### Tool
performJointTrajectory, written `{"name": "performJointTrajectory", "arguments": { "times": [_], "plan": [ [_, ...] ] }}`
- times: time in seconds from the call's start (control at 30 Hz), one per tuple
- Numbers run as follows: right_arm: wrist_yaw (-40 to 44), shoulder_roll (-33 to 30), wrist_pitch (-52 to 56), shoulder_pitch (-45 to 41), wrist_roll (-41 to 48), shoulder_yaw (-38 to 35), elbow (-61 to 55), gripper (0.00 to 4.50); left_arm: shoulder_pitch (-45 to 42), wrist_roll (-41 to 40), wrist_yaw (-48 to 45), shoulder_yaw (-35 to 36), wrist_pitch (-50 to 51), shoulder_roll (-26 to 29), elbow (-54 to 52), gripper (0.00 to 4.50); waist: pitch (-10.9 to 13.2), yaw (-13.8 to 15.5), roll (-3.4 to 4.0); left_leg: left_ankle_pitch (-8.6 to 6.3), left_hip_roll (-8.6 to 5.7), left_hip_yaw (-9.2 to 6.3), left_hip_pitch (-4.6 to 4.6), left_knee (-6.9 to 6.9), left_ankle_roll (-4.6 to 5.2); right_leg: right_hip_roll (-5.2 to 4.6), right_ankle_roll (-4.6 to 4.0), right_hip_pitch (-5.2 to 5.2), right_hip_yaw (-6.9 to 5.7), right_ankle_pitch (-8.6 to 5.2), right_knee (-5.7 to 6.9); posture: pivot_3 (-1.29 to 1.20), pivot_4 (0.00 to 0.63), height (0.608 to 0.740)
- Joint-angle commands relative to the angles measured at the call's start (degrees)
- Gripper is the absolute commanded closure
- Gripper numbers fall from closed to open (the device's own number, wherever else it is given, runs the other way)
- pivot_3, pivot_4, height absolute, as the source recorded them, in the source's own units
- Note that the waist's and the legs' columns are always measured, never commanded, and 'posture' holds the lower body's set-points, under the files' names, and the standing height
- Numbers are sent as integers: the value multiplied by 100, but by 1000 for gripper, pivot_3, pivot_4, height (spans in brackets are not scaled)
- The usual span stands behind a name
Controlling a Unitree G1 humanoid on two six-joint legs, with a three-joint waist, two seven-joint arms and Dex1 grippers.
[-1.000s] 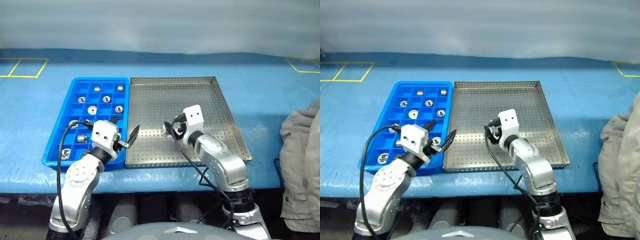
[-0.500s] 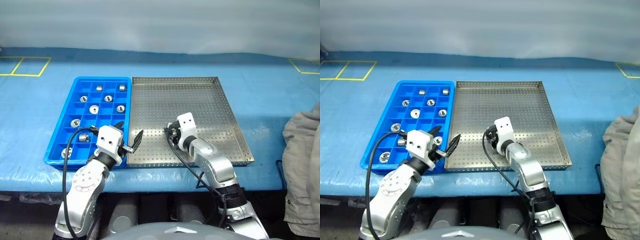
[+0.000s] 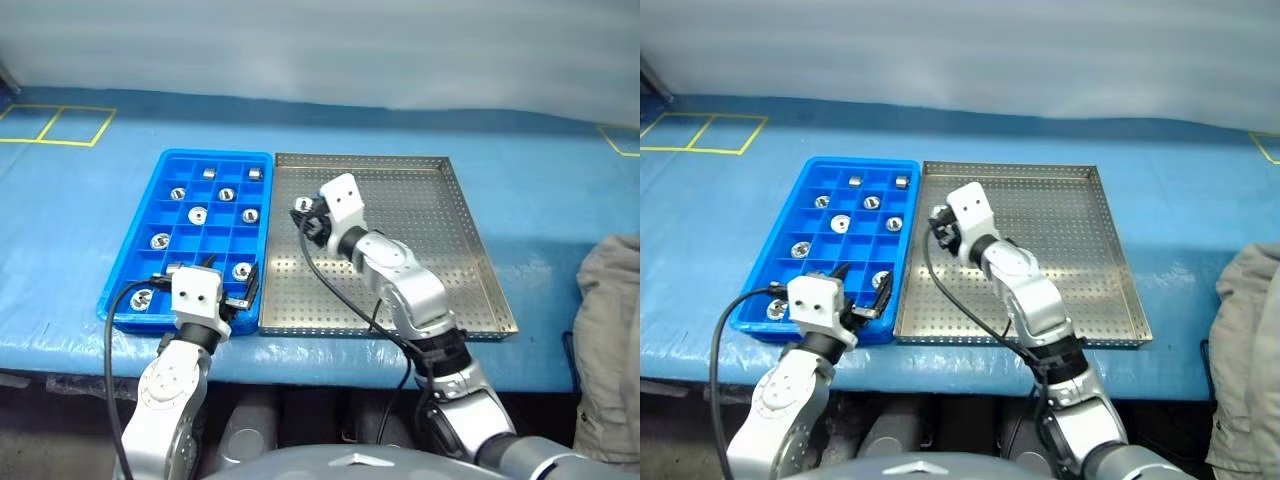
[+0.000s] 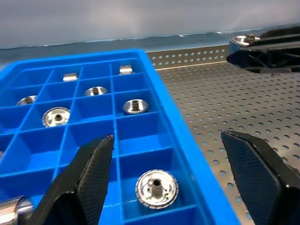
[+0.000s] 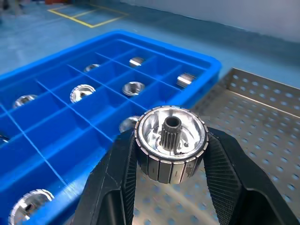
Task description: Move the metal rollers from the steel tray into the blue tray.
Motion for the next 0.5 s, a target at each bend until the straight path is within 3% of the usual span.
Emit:
{"name": "performJointTrajectory", "arguments": {
  "times": [0.03, 0.27, 0.5],
  "plan": [
    [177, 280, -577, -257, 10, 96, 575, 2808, 249, 151, 192, 19, -227, -108, -432, 508, 0, 147, 1, 0, 0, -1, -2, -7, 0, 0, 0, -1, -2, -1, -7, 515, 150, 740],
    [366, 658, -1220, -626, -27, 57, 1657, 2808, 724, 312, 421, -27, -393, -308, -641, 508, 3, 738, 4, -1, -2, -4, -12, -10, -1, -3, -4, -3, -12, -9, -25, 597, 150, 740],
    [396, 625, -1434, -753, -28, -114, 2089, 2808, 741, 370, 418, -44, -428, -359, -627, 508, 3, 1326, 4, -3, 1, 2, -15, -8, -5, -2, -12, -12, -17, -15, -27, 585, 150, 740]
  ]
}}
